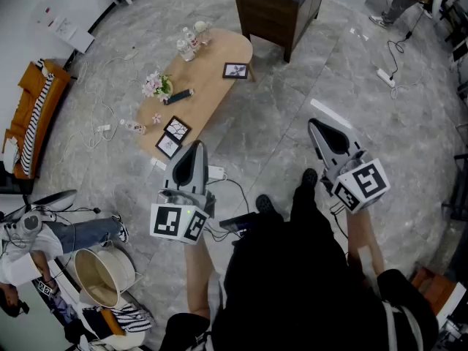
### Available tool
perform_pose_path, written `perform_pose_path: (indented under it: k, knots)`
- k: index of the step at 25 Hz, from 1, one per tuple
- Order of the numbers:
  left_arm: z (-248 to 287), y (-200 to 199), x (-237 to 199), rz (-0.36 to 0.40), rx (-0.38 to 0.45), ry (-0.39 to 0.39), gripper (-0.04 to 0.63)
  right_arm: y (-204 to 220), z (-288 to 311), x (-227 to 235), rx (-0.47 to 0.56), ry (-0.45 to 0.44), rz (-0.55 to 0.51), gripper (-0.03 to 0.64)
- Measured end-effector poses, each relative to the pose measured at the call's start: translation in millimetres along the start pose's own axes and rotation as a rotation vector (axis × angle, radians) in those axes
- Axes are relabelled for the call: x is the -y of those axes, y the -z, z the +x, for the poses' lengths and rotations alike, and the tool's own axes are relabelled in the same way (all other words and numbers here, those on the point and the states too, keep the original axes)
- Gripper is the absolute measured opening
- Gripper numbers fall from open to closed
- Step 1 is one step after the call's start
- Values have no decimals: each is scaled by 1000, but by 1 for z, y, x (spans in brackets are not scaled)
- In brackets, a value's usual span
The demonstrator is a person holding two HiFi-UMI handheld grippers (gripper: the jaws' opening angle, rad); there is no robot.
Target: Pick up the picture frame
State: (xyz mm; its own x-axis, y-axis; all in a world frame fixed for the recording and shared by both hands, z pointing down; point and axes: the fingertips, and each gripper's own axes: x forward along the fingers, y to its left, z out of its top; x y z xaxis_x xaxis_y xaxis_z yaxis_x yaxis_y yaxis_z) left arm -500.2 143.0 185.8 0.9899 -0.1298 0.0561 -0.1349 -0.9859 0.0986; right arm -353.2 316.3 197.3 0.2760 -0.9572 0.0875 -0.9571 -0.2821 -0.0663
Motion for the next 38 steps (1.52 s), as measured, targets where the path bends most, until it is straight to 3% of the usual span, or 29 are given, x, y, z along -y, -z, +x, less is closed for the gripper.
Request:
perform_pose_path:
  k: [9, 16, 20, 38]
  knots:
    - [2, 4, 5, 2, -8, 16, 14, 0, -6, 2, 4, 20, -7, 12]
    - [23, 14, 13, -15, -34, 33, 12, 11, -6, 20, -13, 37, 65, 12]
    - [47, 18, 19, -24, -57, 27, 14, 19, -2, 43, -42, 43, 44, 12]
    - [219, 0, 38, 1, -17, -124, 12, 4, 79, 203, 22, -169, 54, 12]
